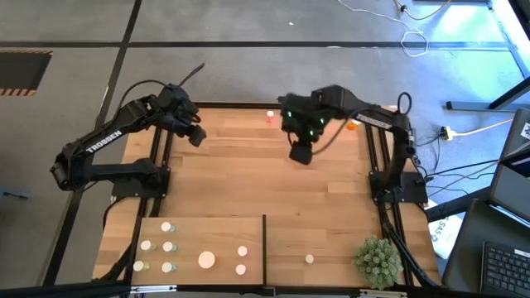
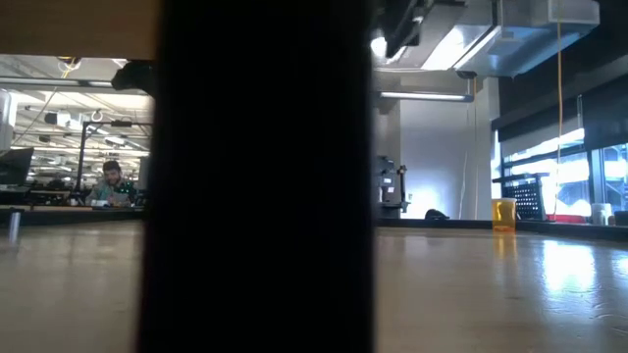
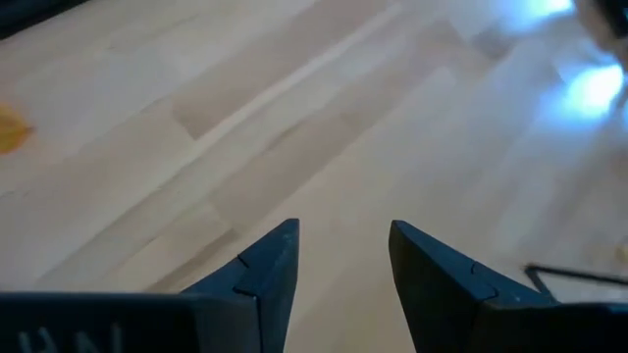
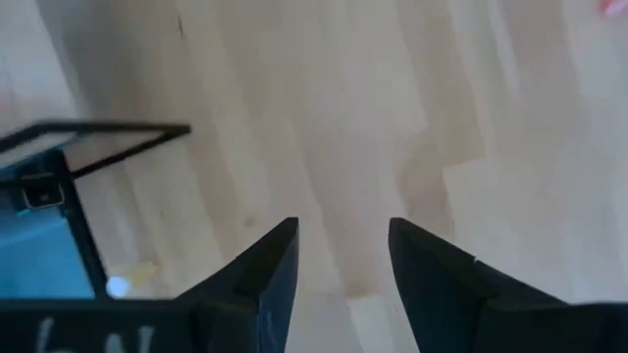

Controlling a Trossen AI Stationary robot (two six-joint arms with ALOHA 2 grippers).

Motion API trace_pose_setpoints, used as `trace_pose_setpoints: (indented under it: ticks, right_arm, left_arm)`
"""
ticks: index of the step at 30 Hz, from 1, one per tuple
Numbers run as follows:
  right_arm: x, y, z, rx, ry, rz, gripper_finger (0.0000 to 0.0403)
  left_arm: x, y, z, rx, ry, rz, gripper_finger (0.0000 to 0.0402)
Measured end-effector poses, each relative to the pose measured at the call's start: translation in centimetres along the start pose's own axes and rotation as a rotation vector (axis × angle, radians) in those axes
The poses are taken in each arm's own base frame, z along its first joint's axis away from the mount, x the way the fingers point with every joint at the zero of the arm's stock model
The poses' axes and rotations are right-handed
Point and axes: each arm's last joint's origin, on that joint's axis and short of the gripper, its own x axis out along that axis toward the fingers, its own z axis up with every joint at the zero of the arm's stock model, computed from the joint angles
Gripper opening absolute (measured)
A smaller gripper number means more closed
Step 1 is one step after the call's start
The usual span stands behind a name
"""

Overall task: Pick and place medicine bottles onto shelf by color
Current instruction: Put the yellow pill bottle on the shelf aligned with the other yellow pill bottle

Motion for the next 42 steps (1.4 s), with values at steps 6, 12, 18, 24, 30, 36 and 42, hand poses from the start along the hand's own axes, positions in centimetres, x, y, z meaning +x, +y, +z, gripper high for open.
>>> trace_pose_setpoints:
  ticks: [6, 12, 18, 24, 30, 36, 42]
  right_arm:
    - [1.9, 0.4, -2.0, 0.075, 0.066, -0.09, 0.0161]
    - [3.2, -0.2, -1.6, 0.064, 0.022, -0.07, 0.0161]
    - [3.1, -0.8, -1.4, 0.056, 0.028, -0.023, 0.0161]
    - [3.7, 3.3, -2.8, -0.11, 0.089, 0.027, 0.0161]
    - [4.4, 8.7, -4.6, -0.142, 0.083, 0.048, 0.0162]
    - [4.8, 13.1, -7.0, -0.124, 0.075, 0.065, 0.0161]
    - [4.9, 16.7, -9.9, -0.016, 0.052, 0.009, 0.0161]
  left_arm:
    - [0.0, 0.0, 0.0, 0.052, 0.005, -0.014, 0.0153]
    - [0.0, 0.0, -0.1, 0.051, 0.01, -0.011, 0.0154]
    - [0.0, 0.1, -0.1, 0.034, 0.005, 0.011, 0.0153]
    - [0.0, 0.1, -0.1, 0.025, 0.005, 0.011, 0.0153]
    - [0.0, 0.0, -0.1, 0.034, 0.005, 0.01, 0.0153]
    - [0.0, -0.2, -0.1, 0.114, 0.029, -0.074, 0.0153]
    - [0.0, -0.3, -0.2, 0.165, 0.035, -0.107, 0.0153]
